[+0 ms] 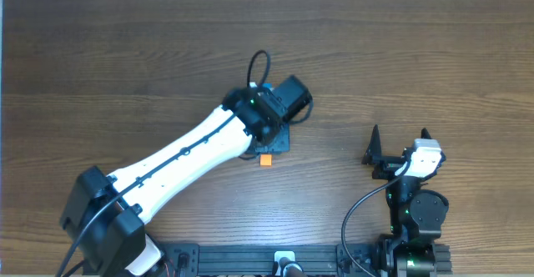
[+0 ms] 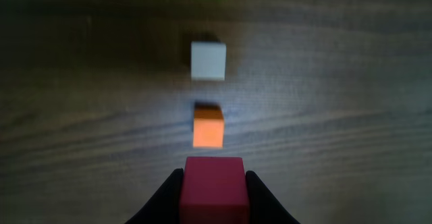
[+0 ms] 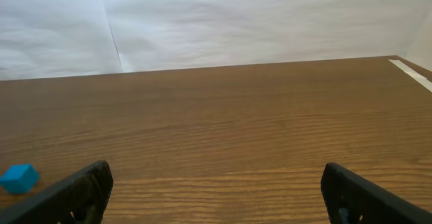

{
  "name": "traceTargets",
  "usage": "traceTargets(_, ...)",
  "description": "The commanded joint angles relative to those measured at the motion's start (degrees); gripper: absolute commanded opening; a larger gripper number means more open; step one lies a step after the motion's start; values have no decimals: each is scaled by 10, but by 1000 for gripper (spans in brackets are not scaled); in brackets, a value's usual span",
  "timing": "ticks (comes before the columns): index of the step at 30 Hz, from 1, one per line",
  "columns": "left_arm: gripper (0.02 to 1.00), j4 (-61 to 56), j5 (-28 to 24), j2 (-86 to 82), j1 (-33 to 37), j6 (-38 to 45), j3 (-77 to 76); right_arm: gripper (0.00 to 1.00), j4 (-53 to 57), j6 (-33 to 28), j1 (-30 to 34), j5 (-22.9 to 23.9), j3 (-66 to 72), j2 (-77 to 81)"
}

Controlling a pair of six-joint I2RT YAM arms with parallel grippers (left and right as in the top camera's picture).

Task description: Stack Cubes

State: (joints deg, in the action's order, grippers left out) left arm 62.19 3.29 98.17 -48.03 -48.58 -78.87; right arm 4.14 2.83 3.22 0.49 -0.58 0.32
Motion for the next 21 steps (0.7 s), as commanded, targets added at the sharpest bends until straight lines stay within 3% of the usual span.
traceTargets(1,38,12,0,58,32,35,-50,991,2,3,1,0,3,2)
traceTargets(21,38,-40,9,138,47,62,-57,991,2,3,1,0,3,2)
